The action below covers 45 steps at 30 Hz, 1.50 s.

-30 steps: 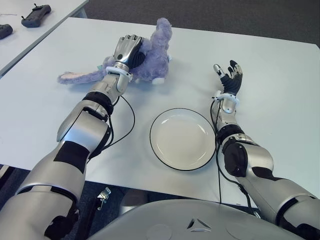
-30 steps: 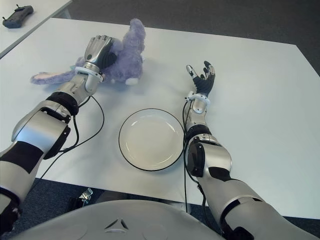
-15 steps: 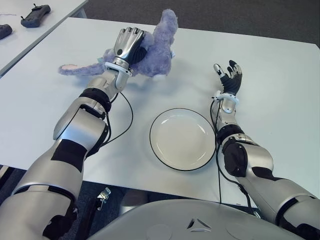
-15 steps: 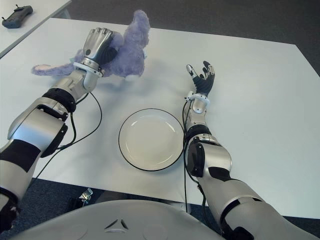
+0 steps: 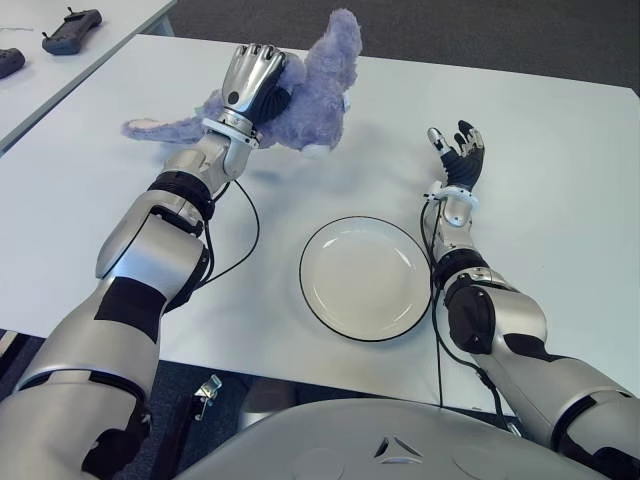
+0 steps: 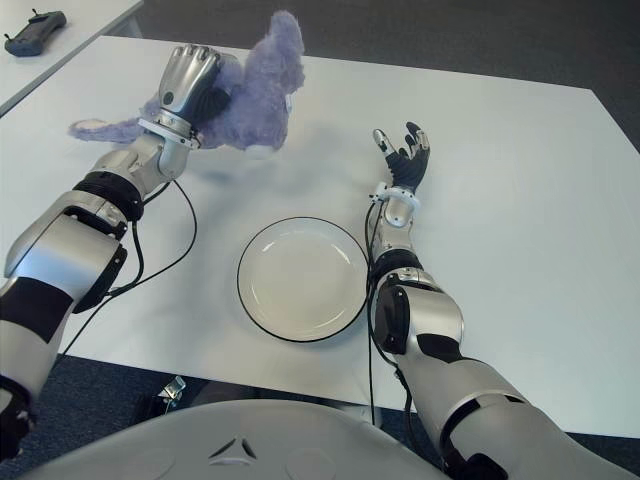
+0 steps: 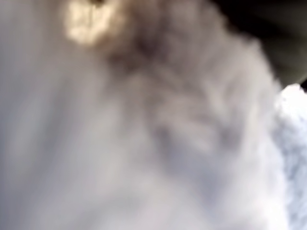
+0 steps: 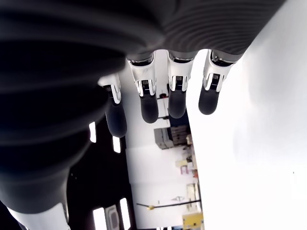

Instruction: Put the doll into the plate.

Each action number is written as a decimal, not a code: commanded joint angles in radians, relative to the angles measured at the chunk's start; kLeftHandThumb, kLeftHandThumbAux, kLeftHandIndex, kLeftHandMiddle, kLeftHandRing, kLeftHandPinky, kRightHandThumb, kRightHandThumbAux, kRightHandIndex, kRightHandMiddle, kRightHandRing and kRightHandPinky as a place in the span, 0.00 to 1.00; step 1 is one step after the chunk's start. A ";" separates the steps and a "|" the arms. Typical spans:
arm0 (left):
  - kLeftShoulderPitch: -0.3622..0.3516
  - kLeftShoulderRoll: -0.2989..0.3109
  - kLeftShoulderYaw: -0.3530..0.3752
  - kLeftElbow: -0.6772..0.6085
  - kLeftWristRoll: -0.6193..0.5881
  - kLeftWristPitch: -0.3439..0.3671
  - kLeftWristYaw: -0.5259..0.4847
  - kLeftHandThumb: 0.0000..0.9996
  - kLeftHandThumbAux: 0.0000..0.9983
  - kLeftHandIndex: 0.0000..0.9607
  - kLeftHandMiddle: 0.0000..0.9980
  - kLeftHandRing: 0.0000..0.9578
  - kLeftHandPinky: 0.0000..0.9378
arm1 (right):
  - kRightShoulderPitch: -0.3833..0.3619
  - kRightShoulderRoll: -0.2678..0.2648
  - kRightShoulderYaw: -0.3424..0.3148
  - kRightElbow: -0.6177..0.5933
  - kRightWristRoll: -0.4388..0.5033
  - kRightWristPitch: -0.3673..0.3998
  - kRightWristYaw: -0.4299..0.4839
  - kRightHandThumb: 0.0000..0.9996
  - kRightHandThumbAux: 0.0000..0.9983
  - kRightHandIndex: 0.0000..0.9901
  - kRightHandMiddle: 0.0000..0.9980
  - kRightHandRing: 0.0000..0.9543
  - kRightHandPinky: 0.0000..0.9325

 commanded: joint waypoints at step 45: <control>0.037 0.184 -0.016 -0.420 0.107 -0.220 0.074 0.91 0.66 0.80 0.85 0.88 0.92 | 0.279 0.077 -0.010 0.166 0.008 0.152 -0.027 0.01 0.79 0.23 0.14 0.10 0.10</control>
